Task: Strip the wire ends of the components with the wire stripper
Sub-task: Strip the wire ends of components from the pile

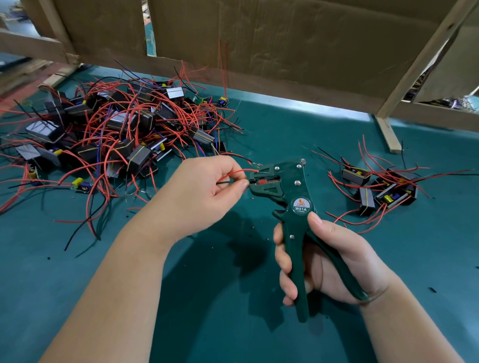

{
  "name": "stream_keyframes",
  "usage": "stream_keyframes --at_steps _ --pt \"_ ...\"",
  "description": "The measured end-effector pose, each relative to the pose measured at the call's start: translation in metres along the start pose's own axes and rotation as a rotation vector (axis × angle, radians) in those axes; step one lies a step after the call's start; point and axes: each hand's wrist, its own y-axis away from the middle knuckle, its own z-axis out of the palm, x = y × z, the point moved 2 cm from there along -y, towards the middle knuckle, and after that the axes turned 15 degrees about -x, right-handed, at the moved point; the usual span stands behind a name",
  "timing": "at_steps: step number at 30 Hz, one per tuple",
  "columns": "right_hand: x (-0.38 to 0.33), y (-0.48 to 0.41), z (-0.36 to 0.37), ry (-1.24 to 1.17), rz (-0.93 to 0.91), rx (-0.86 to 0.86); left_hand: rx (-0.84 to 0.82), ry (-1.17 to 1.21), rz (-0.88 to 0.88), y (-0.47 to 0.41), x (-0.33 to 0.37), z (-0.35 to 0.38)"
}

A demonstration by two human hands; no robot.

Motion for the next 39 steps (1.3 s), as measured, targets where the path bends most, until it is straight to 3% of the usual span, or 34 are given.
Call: stream_keyframes --at_steps 5,13,18,21,24,30,34,39 --pt "0.003 -0.006 0.004 0.021 -0.022 0.120 0.025 -0.027 0.000 -0.001 0.000 -0.002" --pt "0.007 -0.026 0.010 0.085 -0.076 0.585 0.014 0.119 -0.063 -0.008 -0.012 0.012" --pt "-0.003 -0.017 0.003 -0.101 -0.331 0.474 0.043 0.135 -0.061 -0.008 -0.015 0.014" --pt "-0.009 -0.007 -0.004 -0.101 -0.418 0.483 0.096 0.324 -0.091 -0.011 -0.009 0.012" --pt "-0.008 -0.007 -0.002 -0.106 -0.413 0.414 0.150 0.613 -0.073 -0.013 0.002 0.014" --pt "0.006 -0.023 0.015 -0.061 -0.303 0.101 0.262 1.234 -0.100 -0.020 0.008 0.022" --pt "0.010 -0.032 0.023 -0.029 -0.269 0.063 0.231 1.385 -0.127 -0.021 0.008 0.029" --pt "0.006 -0.031 0.022 -0.063 -0.301 0.051 0.317 1.526 -0.152 -0.027 0.005 0.030"
